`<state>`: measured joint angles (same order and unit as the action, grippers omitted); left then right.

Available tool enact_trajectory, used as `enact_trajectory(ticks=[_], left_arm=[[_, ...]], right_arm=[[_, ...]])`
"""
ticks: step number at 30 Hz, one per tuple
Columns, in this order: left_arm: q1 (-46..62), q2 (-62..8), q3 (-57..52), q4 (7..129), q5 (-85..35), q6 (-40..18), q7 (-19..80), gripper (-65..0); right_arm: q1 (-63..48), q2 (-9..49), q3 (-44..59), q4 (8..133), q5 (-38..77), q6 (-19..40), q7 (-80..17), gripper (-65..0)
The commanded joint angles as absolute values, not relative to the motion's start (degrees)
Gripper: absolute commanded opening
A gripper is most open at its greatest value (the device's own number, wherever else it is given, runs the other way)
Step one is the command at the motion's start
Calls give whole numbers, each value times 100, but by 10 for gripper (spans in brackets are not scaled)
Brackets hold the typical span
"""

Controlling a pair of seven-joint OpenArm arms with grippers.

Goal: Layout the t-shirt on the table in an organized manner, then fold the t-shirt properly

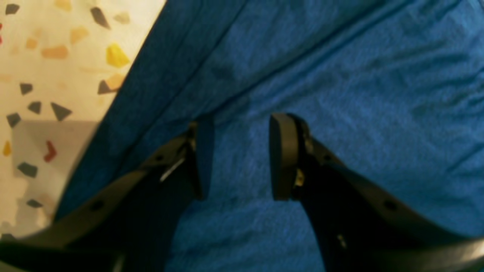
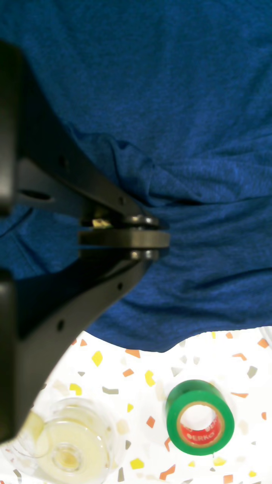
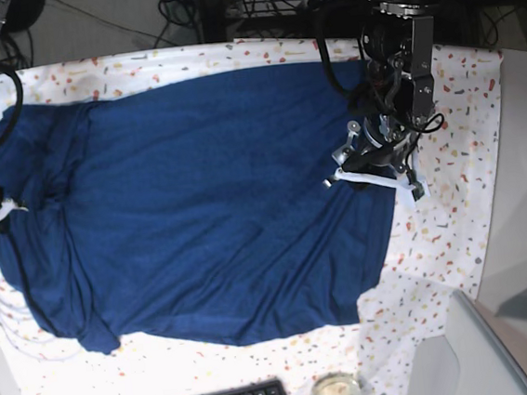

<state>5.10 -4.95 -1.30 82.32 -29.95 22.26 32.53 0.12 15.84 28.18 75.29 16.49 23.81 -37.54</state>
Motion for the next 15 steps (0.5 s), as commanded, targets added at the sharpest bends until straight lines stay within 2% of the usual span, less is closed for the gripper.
enact_trajectory(ticks=[1,15], left_arm=[[462,-505,-136,8338,-2967,2193,3169,-420],[488,-435,-48,8286,-2976,2185,3169,-420]], right_arm=[[101,1684,2870,7600,1719,2369,-3635,-650],[127,1675,2862,7600,1736,2360,-3635,-650]])
